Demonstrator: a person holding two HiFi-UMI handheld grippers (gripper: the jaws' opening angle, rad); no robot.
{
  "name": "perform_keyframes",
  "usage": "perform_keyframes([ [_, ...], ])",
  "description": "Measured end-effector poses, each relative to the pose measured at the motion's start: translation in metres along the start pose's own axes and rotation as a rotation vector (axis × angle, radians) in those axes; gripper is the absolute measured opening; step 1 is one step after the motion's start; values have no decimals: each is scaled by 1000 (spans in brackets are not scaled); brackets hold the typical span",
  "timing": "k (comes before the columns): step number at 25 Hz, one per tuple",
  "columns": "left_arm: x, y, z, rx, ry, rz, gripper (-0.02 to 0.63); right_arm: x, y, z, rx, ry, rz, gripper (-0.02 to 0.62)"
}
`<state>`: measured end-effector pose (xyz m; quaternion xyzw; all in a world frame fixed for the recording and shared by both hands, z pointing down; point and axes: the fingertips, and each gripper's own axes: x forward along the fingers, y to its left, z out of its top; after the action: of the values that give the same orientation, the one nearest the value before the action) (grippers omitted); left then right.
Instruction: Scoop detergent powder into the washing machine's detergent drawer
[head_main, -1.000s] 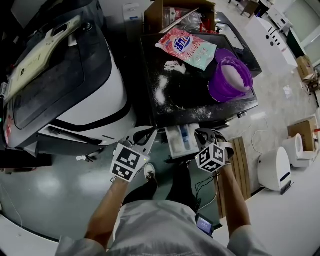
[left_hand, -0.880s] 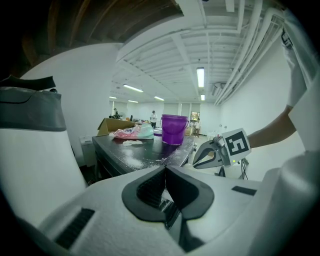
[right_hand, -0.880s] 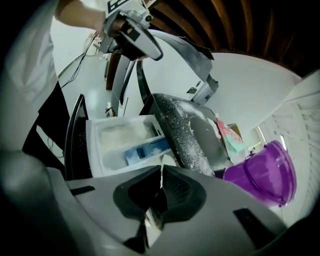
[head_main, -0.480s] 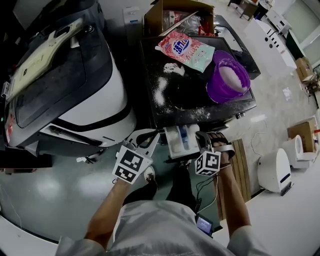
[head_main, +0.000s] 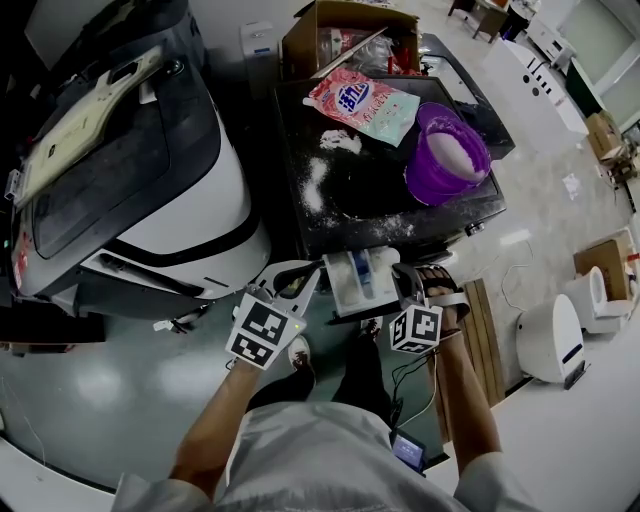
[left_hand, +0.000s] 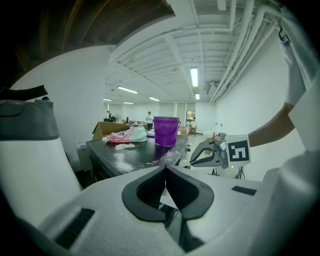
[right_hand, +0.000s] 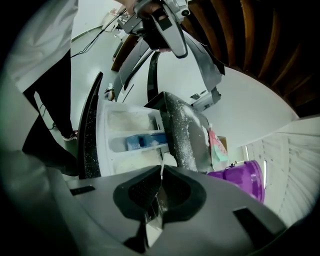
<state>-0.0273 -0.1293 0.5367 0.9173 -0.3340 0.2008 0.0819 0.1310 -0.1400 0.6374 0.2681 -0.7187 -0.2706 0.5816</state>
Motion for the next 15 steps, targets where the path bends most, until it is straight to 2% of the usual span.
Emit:
perform_keyframes([
  [4,-1,-2,0,2,0,2,11,-5,-4,2,57,-27,-13,5],
  [7,-3,-4,0,-5,-2,3,11,-8,-8,6,211,-79,8,5],
  [9,-4,-5,0,-14,-5,3,11,-11,-14,7,416,-136,35,5],
  [12,-6,-5,0,-33,-12,2,11,-16,-24,3,792,-239,96,5],
  [15,-9,-3,2,-90,-41,-12,11,-20,-29,2,1037,-322,147,5],
])
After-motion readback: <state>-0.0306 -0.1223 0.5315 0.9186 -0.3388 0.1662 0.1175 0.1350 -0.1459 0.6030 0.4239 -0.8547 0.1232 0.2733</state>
